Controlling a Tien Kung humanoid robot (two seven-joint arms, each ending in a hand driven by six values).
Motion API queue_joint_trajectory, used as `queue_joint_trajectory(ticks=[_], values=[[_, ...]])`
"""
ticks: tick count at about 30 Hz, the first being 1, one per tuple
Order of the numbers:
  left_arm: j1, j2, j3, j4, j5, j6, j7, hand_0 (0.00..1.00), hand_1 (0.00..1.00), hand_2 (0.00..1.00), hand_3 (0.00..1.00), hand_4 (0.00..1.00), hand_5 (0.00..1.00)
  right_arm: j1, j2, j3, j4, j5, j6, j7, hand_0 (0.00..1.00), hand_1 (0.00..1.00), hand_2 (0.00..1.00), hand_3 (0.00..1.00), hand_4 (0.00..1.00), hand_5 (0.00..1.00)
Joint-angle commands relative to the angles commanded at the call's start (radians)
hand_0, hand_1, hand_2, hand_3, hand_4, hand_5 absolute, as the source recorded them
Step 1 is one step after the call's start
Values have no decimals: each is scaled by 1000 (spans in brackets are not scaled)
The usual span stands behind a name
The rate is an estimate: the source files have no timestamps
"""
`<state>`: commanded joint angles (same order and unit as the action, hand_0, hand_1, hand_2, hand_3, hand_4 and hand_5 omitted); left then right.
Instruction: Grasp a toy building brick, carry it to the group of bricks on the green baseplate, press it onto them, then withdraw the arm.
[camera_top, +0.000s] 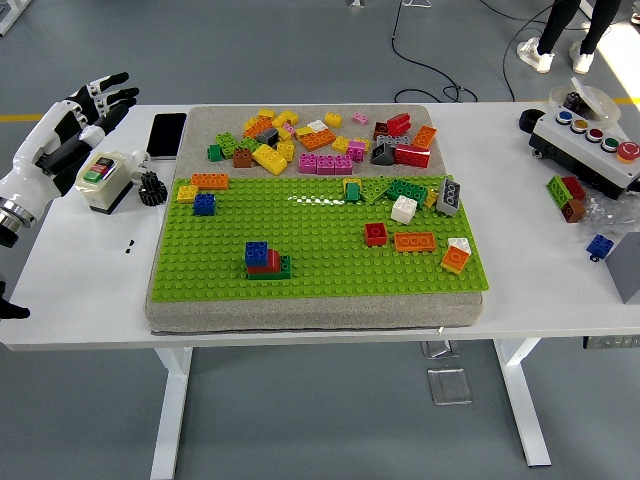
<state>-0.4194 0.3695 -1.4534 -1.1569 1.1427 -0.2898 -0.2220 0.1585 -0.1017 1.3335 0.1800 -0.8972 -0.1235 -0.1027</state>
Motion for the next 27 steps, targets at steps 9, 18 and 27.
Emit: queue_joint_trajectory(ticks=[9, 18, 27], values=[[-2, 4, -4, -1, 2, 2, 2, 989, 923, 895, 908, 908, 614, 0, -19, -76, 0, 26, 14, -9, 756, 682, 729, 666, 928, 504], [-7, 2, 0, 0, 4, 2, 1, 991, 922, 897, 907, 905, 618, -6, -47, -172, 0, 61, 37, 1, 763, 686, 736, 701, 975, 536], [-22, -2, 9, 2, 7, 2, 0, 991, 924, 897, 907, 902, 620, -15, -43, -141, 0, 47, 49, 6, 761, 688, 736, 722, 998, 576]])
